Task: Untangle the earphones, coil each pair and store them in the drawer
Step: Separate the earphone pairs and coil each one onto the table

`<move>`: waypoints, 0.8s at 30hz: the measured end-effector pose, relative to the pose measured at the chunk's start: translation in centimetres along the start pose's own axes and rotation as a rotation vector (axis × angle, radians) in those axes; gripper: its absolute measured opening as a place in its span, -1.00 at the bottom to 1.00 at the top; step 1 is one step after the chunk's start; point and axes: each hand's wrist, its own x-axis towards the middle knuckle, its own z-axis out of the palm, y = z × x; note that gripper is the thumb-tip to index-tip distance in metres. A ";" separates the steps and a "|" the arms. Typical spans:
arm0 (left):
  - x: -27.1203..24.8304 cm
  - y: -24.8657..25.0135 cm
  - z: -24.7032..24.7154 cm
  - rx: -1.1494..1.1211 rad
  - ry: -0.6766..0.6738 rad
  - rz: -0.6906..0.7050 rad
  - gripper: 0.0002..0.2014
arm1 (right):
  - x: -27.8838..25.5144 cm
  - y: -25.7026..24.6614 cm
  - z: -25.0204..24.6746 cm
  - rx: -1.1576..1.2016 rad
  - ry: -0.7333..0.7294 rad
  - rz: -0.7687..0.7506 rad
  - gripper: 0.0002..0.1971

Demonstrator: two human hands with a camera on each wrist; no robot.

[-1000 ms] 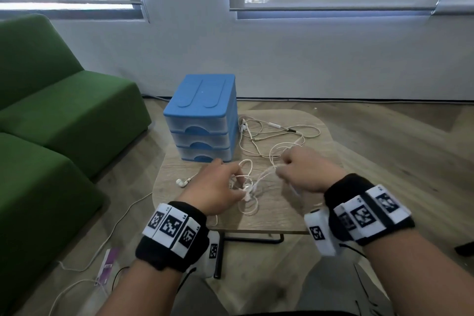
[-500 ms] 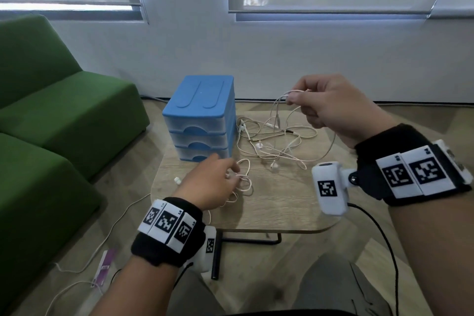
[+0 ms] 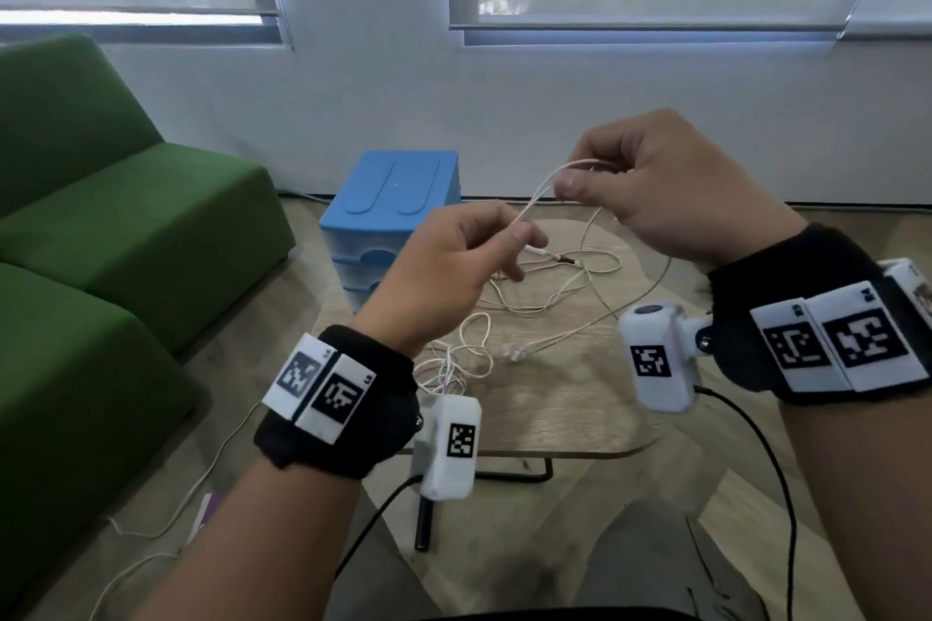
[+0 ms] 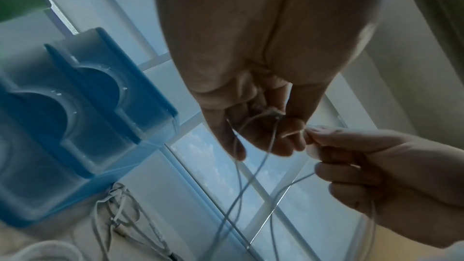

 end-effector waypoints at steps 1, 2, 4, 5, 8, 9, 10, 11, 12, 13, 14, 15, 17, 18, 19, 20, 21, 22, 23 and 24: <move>-0.2 -0.2 -0.1 -0.015 0.002 -0.016 -0.77 | 0.1 0.3 -0.3 -0.039 0.042 0.001 -0.85; -0.4 -0.3 -0.1 -0.033 0.003 -0.030 -0.75 | 0.1 0.5 -0.6 -0.082 0.075 0.006 -0.84; -0.7 -0.5 -0.2 -0.049 -0.001 -0.053 -0.72 | 0.0 0.9 -0.9 -0.143 0.119 0.021 -0.84; -0.8 -0.6 -0.2 -0.054 -0.005 -0.066 -0.72 | -0.1 1.0 -0.9 -0.161 0.140 0.028 -0.86; -1.1 -0.8 -0.5 -0.077 -0.005 -0.105 -0.73 | -0.1 1.5 -0.7 -0.196 0.220 0.041 -0.87; -1.2 -0.8 -0.6 -0.084 0.000 -0.111 -0.73 | -0.1 1.6 -0.6 -0.205 0.251 0.050 -0.86; -1.2 -0.8 -0.7 -0.085 0.007 -0.112 -0.73 | 0.0 1.8 -0.6 -0.212 0.280 0.059 -0.84; -1.2 -0.9 -0.9 -0.086 0.013 -0.114 -0.74 | 0.1 1.9 -0.7 -0.219 0.306 0.065 -0.83; -1.2 -1.0 -1.0 -0.086 0.015 -0.117 -0.75 | 0.2 2.0 -0.7 -0.226 0.329 0.066 -0.82; -1.3 -1.1 -1.2 -0.087 0.014 -0.123 -0.75 | 0.3 2.1 -0.8 -0.229 0.351 0.065 -0.81; -1.3 -1.2 -1.3 -0.088 0.011 -0.132 -0.76 | 0.4 2.3 -0.9 -0.229 0.372 0.065 -0.81; -1.3 -1.4 -1.4 -0.089 0.011 -0.145 -0.76 | 0.5 2.4 -1.0 -0.227 0.381 0.071 -0.80; -1.3 -1.7 -1.4 -0.099 0.035 -0.172 -0.77 | 0.5 2.6 -1.3 -0.236 0.343 0.079 -0.77; -1.3 -1.7 -1.5 -0.109 0.060 -0.179 -0.77 | 0.4 2.7 -1.5 -0.249 0.298 0.086 -0.76; -1.2 -1.8 -1.6 -0.112 0.087 -0.182 -0.78 | 0.3 2.6 -1.5 -0.255 0.249 0.098 -0.76; -1.2 -1.8 -1.7 -0.100 0.108 -0.180 -0.80 | 0.2 2.8 -1.6 -0.257 0.218 0.107 -0.76; -1.0 -1.9 -1.9 -0.068 0.119 -0.172 -0.81 | 0.3 3.2 -1.6 -0.260 0.210 0.117 -0.75; -1.0 -1.9 -2.2 -0.018 0.118 -0.162 -0.82 | 0.3 3.7 -1.5 -0.272 0.224 0.132 -0.74; -0.9 -2.0 -2.4 0.039 0.110 -0.155 -0.82 | 0.4 4.2 -1.5 -0.281 0.258 0.150 -0.72; -1.0 -2.0 -2.6 0.082 0.097 -0.154 -0.82 | 0.5 4.8 -1.4 -0.277 0.306 0.174 -0.70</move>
